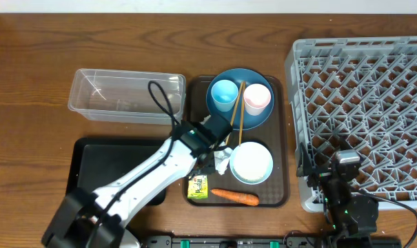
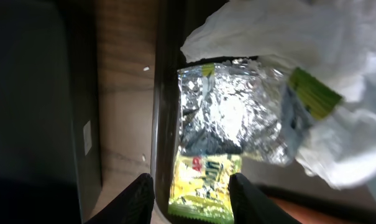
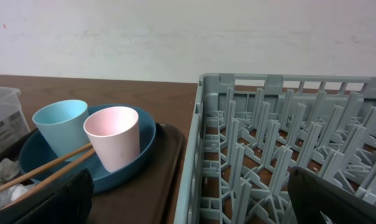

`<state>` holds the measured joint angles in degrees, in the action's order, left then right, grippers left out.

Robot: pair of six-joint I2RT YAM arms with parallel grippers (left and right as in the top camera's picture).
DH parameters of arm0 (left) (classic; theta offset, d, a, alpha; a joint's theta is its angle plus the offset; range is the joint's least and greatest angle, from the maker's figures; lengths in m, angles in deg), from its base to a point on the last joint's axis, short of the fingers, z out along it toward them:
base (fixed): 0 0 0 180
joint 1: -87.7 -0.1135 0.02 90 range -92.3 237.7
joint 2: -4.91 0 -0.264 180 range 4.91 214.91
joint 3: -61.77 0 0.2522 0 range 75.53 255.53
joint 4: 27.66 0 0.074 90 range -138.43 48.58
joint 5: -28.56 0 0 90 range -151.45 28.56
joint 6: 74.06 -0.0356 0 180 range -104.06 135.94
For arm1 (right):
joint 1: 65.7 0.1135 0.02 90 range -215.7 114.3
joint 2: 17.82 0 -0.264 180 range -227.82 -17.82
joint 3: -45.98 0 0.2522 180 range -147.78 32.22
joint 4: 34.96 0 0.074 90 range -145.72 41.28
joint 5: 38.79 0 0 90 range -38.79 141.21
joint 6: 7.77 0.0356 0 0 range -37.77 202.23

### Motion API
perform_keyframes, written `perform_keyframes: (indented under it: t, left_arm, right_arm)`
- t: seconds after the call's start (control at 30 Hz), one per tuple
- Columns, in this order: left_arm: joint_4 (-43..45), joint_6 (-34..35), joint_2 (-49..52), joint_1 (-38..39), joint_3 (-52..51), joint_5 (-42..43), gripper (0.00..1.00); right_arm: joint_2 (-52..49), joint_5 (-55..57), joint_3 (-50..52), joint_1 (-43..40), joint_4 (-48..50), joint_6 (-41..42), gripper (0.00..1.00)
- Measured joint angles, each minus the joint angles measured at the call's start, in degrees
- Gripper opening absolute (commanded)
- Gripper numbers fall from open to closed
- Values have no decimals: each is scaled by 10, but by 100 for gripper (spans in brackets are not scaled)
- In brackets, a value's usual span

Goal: Sort waste into correct bins and load items into the dishwasher rack
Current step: 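Move the left gripper over the tray to the foil wrapper and yellow packet, then grasp the foil wrapper and yellow packet with the left gripper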

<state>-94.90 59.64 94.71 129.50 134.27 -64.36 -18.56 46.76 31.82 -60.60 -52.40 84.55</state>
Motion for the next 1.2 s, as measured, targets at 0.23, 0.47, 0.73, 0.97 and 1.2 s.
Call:
perform_keyframes:
  t: [0.23,0.47,0.73,0.97,1.2]
  left_arm:
    - [1,-16,8,-3,0,10,43]
    - [21,-55,8,-52,0,73,43]
    - [36,-80,8,-84,0,120,43]
    - [86,-80,8,-83,-52,124,43]
    - [148,-80,8,-83,-116,134,44]
  right_arm:
    - [0,0,0,0,0,0,99]
    - [0,0,0,0,0,0,99]
    - [0,0,0,0,0,0,99]
    - [0,0,0,0,0,0,99]
    - [0,0,0,0,0,0,99]
